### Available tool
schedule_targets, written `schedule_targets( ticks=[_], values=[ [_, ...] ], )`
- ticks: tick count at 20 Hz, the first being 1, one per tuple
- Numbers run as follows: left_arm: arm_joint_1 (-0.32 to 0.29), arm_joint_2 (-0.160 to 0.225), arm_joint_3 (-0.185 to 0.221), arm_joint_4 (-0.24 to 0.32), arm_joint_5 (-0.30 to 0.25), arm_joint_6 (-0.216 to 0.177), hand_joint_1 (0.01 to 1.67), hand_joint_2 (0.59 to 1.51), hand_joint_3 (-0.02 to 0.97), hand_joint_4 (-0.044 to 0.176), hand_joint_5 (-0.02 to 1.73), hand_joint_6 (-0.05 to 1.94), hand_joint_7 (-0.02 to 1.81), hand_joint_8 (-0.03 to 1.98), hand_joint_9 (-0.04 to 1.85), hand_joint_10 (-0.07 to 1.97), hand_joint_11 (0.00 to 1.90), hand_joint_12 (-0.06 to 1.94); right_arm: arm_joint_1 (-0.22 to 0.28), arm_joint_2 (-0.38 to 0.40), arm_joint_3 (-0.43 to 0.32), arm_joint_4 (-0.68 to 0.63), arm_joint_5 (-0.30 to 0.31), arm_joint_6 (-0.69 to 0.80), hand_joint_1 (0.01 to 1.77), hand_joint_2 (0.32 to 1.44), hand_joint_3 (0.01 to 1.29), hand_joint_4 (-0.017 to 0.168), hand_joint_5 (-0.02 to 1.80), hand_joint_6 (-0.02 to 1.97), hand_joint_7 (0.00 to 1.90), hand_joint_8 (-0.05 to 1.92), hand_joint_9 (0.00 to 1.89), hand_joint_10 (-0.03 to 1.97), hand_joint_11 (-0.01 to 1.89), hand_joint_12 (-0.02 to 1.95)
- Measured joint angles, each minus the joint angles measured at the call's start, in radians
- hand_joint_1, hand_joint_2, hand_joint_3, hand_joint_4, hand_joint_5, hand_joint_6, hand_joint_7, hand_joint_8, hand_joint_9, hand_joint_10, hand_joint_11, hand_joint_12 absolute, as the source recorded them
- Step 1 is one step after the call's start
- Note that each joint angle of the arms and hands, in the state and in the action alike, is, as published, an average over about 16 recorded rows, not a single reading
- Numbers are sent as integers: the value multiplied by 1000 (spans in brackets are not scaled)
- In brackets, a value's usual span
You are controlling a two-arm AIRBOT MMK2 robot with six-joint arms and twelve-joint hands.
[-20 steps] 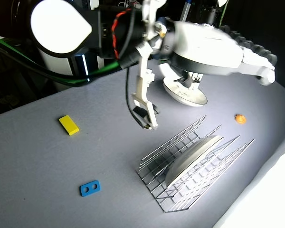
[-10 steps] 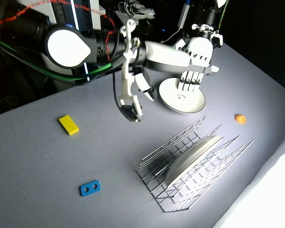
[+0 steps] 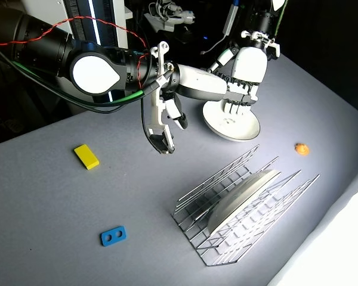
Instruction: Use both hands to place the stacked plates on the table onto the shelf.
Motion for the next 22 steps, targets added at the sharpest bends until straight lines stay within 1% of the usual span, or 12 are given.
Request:
schedule_targets(
  ticks=[5, 12, 17, 22],
  values=[
    [23, 7, -8, -61, 10, 0, 19, 1068, -1, -5, -5, -21, -5, -11, 14, 6, 12, -22, -5, -5, 0, 5, 0, -16, 1099, 797, 12, 8, 43, 42, 22, 16, 12, 11, 32, 91],
    [45, 16, -32, -158, 35, 0, 19, 1060, -1, -6, -7, -21, -9, -12, 14, 3, 12, -24, -10, -24, 2, 15, 0, -54, 1098, 811, 12, 6, 43, 42, 21, 16, 12, 12, 33, 49],
    [53, 21, -49, -215, 51, 0, 19, 1063, -1, -6, -9, -21, -9, -13, 14, -2, 12, -25, -16, -63, 20, 40, 1, -102, 1095, 810, 12, 4, 40, 42, 21, 15, 13, 12, 25, 83],
    [57, 25, -60, -248, 62, 0, 18, 1067, -1, -7, -10, -21, -9, -13, 14, -7, 12, -27, -24, -130, 67, 77, 1, -166, 1095, 810, 12, 4, 38, 41, 21, 15, 13, 12, 18, 133]
  ],
)
